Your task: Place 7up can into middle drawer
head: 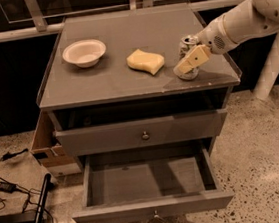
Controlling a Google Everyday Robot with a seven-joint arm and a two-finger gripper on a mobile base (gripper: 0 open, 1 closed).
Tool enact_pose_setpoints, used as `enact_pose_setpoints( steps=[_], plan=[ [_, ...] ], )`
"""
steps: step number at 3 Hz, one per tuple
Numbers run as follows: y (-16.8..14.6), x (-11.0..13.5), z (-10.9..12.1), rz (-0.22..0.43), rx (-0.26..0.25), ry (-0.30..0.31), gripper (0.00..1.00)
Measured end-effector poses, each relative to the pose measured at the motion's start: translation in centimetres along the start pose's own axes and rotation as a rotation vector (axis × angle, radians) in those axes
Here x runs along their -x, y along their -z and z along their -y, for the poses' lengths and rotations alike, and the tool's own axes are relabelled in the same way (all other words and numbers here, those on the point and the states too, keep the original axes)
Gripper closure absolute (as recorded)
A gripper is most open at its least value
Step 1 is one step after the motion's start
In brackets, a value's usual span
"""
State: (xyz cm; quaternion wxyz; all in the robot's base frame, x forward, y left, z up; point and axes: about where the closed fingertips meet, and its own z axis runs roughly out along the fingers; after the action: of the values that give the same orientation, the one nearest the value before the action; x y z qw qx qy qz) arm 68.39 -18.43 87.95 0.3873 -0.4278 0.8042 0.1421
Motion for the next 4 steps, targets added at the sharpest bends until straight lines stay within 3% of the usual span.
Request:
enact_pose_setpoints(
  steps=[3,4],
  plan=[
    [-0.01,0.0,0.0,0.0,0.0,0.0,0.85],
    [0.21,-0.04,-0.34,0.005,0.011,0.006,1.0]
  ],
)
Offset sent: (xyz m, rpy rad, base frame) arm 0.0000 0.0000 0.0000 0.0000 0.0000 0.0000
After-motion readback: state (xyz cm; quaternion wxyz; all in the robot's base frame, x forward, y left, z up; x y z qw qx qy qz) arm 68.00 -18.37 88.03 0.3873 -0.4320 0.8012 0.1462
